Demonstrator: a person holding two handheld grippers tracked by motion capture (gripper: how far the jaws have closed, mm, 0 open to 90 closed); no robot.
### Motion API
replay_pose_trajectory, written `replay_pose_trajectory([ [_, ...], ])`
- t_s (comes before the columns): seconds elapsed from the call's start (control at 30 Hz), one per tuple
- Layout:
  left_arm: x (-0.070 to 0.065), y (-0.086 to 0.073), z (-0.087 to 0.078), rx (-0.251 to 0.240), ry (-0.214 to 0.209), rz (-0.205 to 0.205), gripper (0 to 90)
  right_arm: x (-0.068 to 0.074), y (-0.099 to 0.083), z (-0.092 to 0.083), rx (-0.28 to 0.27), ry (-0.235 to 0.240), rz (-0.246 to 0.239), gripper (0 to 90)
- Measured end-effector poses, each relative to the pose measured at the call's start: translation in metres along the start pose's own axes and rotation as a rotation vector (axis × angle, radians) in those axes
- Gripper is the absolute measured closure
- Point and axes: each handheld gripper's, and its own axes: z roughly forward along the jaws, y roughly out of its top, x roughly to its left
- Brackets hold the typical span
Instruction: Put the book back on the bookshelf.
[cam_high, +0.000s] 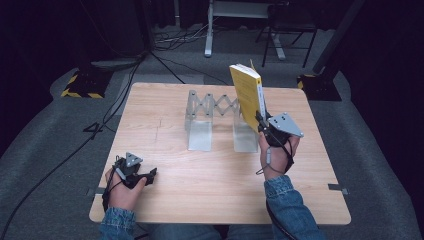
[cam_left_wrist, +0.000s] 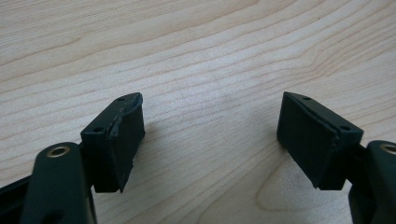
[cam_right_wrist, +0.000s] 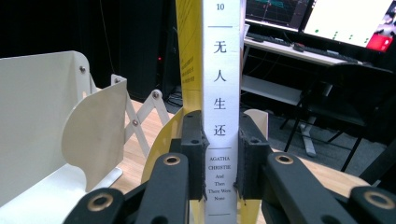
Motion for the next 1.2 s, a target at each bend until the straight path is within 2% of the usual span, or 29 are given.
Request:
replay_pose_trajectory([
  [0.03,0.000,0.000,0.000,0.002,0.003,0.004,23.7,0.000,-0.003,0.003,0.002,0.000,0.014,76.5],
  [0.3,0.000,0.000,0.000,0.002,0.001,0.007,23.4,0.000,-0.009,0.008,-0.002,0.001,0.040,76.4],
  [0.4,0.000,0.001,0.001,0.003,0.004,0.006,23.0,0.002,-0.013,0.011,-0.012,0.032,0.054,76.3],
  [0.47,-0.001,0.001,0.001,0.005,0.004,0.002,22.9,0.004,-0.016,0.013,-0.011,0.038,0.048,76.2],
  [0.6,-0.001,0.001,0.001,0.003,0.002,0.003,22.8,0.009,-0.021,0.015,-0.007,0.059,0.066,76.2],
  [0.97,-0.001,0.001,0.001,0.003,0.001,0.007,22.8,0.016,-0.031,0.018,0.030,0.117,0.074,75.9],
  [1.2,-0.001,0.001,0.002,0.002,-0.002,0.003,22.8,0.016,-0.042,0.018,0.054,0.137,0.070,75.7],
])
